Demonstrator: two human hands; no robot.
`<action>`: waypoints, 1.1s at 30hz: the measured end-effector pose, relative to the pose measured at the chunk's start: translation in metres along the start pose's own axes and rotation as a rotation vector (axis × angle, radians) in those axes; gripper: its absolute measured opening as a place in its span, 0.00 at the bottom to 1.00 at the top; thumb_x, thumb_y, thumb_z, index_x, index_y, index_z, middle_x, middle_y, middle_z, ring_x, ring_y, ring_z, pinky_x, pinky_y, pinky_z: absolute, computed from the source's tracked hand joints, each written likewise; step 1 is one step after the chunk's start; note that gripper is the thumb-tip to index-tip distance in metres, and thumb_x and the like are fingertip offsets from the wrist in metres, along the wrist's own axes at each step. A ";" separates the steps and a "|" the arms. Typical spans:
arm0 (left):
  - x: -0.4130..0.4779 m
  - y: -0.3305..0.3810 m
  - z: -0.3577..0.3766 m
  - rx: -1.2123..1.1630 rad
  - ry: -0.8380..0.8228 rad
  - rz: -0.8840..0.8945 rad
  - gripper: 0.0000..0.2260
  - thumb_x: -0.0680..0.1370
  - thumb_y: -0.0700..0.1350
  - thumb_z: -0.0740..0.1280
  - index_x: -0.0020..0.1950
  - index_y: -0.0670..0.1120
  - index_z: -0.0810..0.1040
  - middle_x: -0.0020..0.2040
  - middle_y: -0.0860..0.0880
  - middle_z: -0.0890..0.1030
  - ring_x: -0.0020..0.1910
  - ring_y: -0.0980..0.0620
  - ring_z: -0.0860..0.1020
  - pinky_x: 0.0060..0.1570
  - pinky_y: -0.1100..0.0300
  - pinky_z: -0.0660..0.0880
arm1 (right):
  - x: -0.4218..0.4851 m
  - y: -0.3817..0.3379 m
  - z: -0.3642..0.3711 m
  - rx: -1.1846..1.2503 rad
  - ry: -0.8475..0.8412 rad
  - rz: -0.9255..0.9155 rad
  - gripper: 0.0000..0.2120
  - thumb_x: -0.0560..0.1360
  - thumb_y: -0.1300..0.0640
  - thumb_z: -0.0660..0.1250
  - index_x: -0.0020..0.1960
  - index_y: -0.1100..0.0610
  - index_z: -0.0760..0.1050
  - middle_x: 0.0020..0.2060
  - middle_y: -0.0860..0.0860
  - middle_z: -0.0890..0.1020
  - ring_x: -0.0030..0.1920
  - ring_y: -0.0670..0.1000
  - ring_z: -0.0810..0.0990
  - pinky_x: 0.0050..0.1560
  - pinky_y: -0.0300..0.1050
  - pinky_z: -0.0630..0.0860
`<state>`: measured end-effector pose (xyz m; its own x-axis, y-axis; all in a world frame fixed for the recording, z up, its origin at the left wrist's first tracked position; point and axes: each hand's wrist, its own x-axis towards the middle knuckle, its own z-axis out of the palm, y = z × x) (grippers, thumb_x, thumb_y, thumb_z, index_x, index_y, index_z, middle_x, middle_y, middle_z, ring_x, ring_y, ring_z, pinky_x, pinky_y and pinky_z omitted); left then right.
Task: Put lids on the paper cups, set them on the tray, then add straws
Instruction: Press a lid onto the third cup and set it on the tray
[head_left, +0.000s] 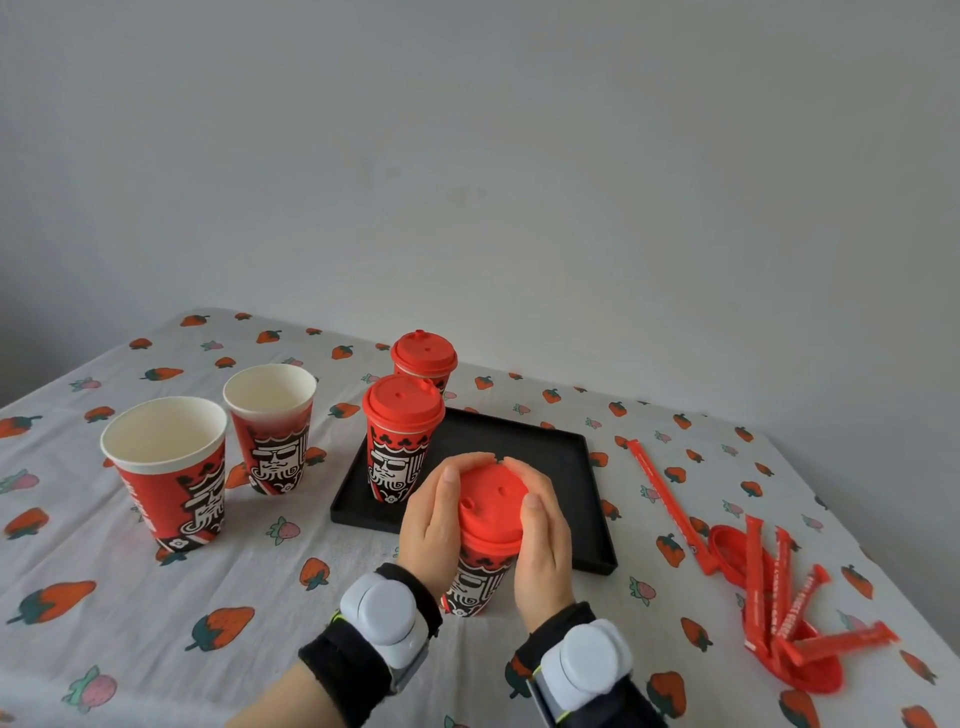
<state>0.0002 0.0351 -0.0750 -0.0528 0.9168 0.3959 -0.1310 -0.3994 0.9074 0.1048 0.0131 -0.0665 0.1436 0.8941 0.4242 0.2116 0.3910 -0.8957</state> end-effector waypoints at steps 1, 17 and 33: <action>0.000 0.000 -0.001 0.011 -0.006 0.005 0.17 0.80 0.50 0.50 0.54 0.53 0.79 0.52 0.52 0.82 0.54 0.52 0.79 0.55 0.54 0.76 | 0.000 0.000 0.000 0.000 0.001 -0.001 0.16 0.77 0.54 0.50 0.58 0.46 0.73 0.57 0.47 0.77 0.58 0.42 0.75 0.58 0.33 0.71; -0.004 0.009 -0.008 0.058 -0.100 -0.002 0.18 0.79 0.51 0.48 0.58 0.52 0.76 0.57 0.50 0.79 0.58 0.55 0.77 0.59 0.56 0.74 | -0.005 -0.014 -0.015 -0.071 -0.257 0.035 0.34 0.61 0.46 0.73 0.64 0.44 0.63 0.63 0.47 0.71 0.61 0.39 0.72 0.57 0.29 0.70; -0.009 0.007 -0.010 -0.051 -0.108 -0.199 0.15 0.79 0.58 0.51 0.61 0.57 0.72 0.60 0.53 0.77 0.60 0.61 0.74 0.61 0.64 0.69 | -0.039 0.046 -0.005 -0.106 -0.194 0.262 0.40 0.59 0.60 0.79 0.63 0.44 0.61 0.58 0.45 0.76 0.56 0.37 0.77 0.51 0.32 0.75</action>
<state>-0.0099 0.0245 -0.0735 0.0852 0.9705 0.2257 -0.1783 -0.2080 0.9617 0.1136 -0.0047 -0.1233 0.0222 0.9900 0.1396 0.2926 0.1271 -0.9477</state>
